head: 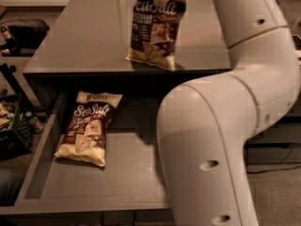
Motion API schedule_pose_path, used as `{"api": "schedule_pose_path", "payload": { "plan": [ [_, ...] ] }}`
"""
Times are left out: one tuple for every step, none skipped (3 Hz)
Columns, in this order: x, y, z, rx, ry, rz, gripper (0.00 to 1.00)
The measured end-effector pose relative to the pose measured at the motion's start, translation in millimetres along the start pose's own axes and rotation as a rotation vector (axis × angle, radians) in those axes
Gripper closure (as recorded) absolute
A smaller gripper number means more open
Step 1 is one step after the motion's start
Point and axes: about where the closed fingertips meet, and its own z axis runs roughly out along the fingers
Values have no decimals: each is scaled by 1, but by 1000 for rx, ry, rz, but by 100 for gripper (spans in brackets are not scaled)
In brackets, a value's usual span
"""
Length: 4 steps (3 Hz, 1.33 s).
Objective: Pick brown chip bag from top drawer and place on counter
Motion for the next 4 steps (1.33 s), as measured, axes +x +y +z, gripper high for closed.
{"api": "schedule_pose_path", "payload": {
  "plan": [
    [5,-8,20,2,0,-1,100],
    [11,-12,37,1,10,-4,100],
    [17,-17,50,8,23,-6,100],
    [12,-23,54,30,7,-7,82]
  ]
}}
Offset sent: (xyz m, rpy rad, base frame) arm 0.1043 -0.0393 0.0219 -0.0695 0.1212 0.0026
